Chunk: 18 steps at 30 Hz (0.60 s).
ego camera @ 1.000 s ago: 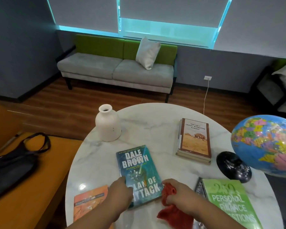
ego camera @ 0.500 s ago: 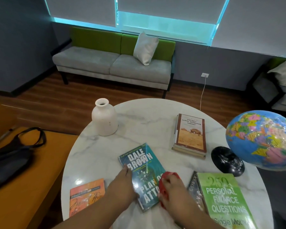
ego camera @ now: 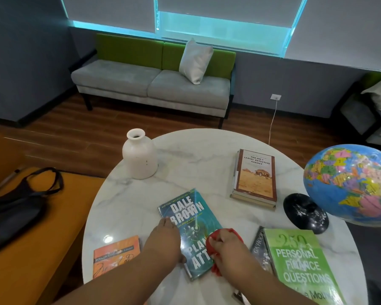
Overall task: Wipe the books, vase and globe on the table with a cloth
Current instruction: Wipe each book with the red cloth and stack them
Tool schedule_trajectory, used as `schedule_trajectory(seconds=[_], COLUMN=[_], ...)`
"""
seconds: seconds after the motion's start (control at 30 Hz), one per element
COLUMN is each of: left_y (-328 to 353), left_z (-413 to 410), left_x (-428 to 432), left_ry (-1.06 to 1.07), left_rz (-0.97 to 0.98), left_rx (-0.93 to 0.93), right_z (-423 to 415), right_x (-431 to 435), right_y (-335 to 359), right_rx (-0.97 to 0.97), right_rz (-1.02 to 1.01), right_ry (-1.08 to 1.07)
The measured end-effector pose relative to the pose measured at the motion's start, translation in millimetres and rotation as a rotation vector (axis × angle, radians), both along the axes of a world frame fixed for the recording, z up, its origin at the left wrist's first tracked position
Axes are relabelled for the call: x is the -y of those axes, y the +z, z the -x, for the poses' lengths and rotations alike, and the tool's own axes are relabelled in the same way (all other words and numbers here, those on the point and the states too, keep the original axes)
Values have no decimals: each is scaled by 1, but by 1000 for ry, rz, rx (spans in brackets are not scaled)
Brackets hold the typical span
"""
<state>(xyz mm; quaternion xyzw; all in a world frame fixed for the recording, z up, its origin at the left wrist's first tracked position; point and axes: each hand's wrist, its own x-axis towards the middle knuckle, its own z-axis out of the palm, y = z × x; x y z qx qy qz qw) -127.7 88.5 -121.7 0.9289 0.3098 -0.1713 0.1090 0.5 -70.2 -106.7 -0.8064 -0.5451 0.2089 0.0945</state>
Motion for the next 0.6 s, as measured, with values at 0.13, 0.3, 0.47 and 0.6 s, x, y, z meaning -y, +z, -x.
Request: schedule_trajectory(seconds=[0.13, 0.3, 0.47, 0.6], left_y=[4, 6, 4, 5], left_z=[1, 1, 1, 2], left_x=[3, 3, 3, 3], left_ry=[-9, -14, -4, -3], left_rz=[-11, -19, -18, -6], left_rx=[-12, -1, -3, -9], right_z=[-5, -4, -10, 7], right_x=[-6, 3, 2, 0], right_y=[-1, -7, -8, -11], right_rx=[42, 78, 87, 15], right_rz=[41, -39, -29, -23], right_ry=[-49, -20, -118, 22])
